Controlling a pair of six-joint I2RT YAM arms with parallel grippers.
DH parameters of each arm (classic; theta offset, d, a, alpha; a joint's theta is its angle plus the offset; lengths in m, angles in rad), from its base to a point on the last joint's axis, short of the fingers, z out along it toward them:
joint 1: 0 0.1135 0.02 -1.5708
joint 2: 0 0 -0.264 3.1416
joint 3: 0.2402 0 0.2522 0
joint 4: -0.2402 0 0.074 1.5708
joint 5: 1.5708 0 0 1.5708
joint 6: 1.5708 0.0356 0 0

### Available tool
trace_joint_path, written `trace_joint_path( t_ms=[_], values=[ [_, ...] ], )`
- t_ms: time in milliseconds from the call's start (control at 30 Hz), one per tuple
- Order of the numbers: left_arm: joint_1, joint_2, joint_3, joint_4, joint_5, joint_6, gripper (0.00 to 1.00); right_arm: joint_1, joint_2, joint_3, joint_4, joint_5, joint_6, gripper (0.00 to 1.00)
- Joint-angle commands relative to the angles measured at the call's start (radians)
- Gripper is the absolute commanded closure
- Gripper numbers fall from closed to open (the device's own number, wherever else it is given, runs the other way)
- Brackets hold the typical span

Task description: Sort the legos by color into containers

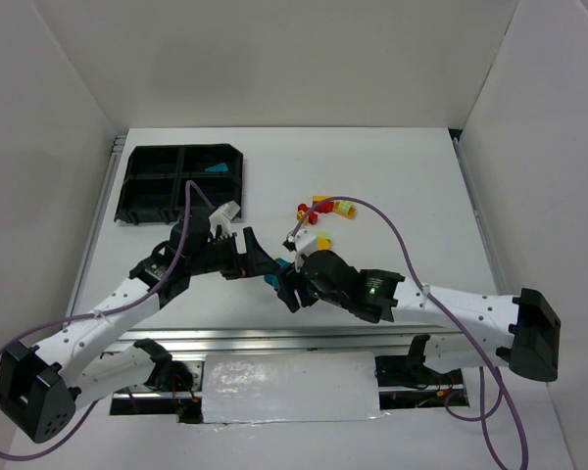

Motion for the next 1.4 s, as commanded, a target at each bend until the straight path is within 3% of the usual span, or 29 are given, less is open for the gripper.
trace_joint_path(
  t_ms=[0, 600, 967, 1200, 1367],
  values=[
    [-0.012, -0.029, 0.012, -0.007, -0.007, -0.015, 0.02, 0.004, -0.048, 0.001, 0.090, 0.064, 0.022, 0.83],
    [-0.011, -0.088, 0.088, -0.130, -0.142, 0.018, 0.01, 0.004, -0.040, -0.010, 0.067, 0.088, 0.022, 0.92],
    [-0.011, -0.118, 0.068, -0.110, -0.176, -0.001, 0.00, -0.004, -0.023, -0.030, 0.106, 0.088, 0.025, 0.93],
    [-0.009, -0.141, 0.058, -0.217, -0.340, 0.013, 0.01, -0.042, -0.006, -0.036, 0.068, 0.110, 0.073, 0.94],
    [-0.008, -0.139, 0.105, -0.396, -0.594, -0.011, 0.01, -0.087, -0.009, -0.039, 0.046, 0.099, 0.102, 0.94]
  ],
)
